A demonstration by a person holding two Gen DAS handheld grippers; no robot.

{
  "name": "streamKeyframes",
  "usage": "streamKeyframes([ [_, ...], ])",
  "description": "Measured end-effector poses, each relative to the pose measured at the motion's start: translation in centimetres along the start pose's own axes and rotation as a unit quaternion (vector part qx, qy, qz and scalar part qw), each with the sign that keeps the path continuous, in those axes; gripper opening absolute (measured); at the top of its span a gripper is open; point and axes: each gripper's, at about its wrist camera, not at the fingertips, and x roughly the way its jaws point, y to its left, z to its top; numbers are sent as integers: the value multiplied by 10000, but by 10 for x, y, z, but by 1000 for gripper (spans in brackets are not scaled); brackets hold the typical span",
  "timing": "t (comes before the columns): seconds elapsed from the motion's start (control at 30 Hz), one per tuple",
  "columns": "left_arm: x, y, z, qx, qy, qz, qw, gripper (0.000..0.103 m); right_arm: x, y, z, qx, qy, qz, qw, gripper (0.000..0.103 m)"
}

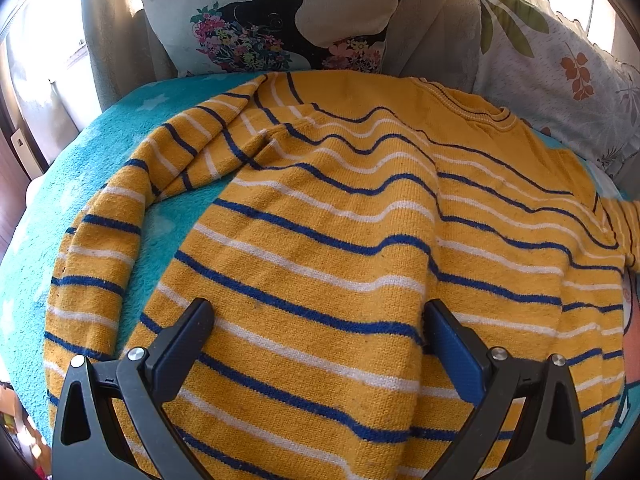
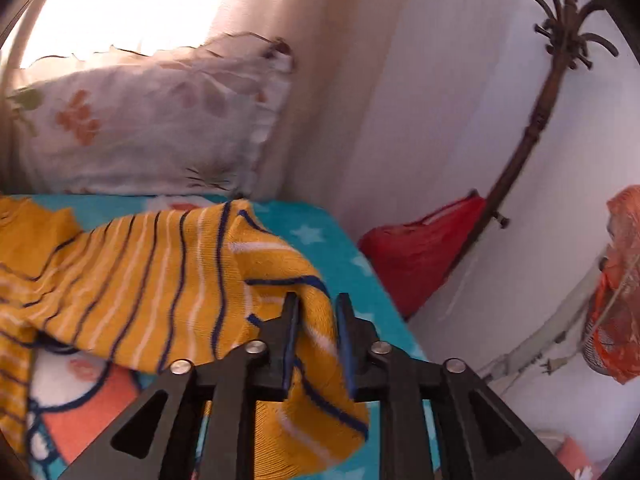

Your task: Fold small clothes

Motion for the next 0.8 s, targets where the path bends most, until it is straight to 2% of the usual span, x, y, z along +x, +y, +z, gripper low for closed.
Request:
streamKeyframes([
  [0.03, 0, 0, 0, -3, 0, -2, 10000, 103, 12, -7, 1, 109, 211, -15, 9997, 36],
  [0.07, 0, 0, 0, -4, -2, -3, 10000, 103, 17, -13, 0, 264, 322, 152, 9990, 36],
  [0.1, 0, 0, 0, 1, 1, 5, 10000, 103, 16, -19, -3, 459, 355, 414, 9975, 44],
  [0.13, 0, 0, 0, 4, 1, 9, 10000, 103, 13, -23, -8, 603, 360, 614, 9956, 59],
  [0.2, 0, 0, 0, 1, -4, 10, 10000, 103, 1, -22, -18, 762, 356, 987, 9916, 69],
  [0.3, -3, 2, 1, 11, 143, -111, 9998, 101, -20, 2, -34, 705, 381, 1768, 9810, 69],
  [0.37, -17, 15, 2, -156, 229, -647, 9975, 91, -32, 25, -40, 623, 424, 2225, 9720, 69],
  [0.43, -36, 37, 6, -455, 208, -1197, 9916, 90, -46, 46, -47, 526, 431, 2661, 9615, 69],
  [0.47, -45, 52, 9, -597, 123, -1316, 9894, 90, -50, 58, -49, 459, 429, 2807, 9577, 69],
  [0.53, -57, 82, 17, -747, -72, -1118, 9909, 90, -60, 79, -54, 326, 400, 2984, 9531, 75],
  [0.63, -53, 126, 32, -727, -206, -342, 9966, 92, -71, 105, -63, 207, 385, 3246, 9448, 75],
  [0.73, -20, 154, 46, -450, 62, 328, 9984, 92, -71, 131, -73, 99, 559, 3482, 9357, 75],
  [0.8, 4, 166, 50, -270, 257, 468, 9982, 92, -68, 144, -78, 47, 690, 3592, 9307, 75],
])
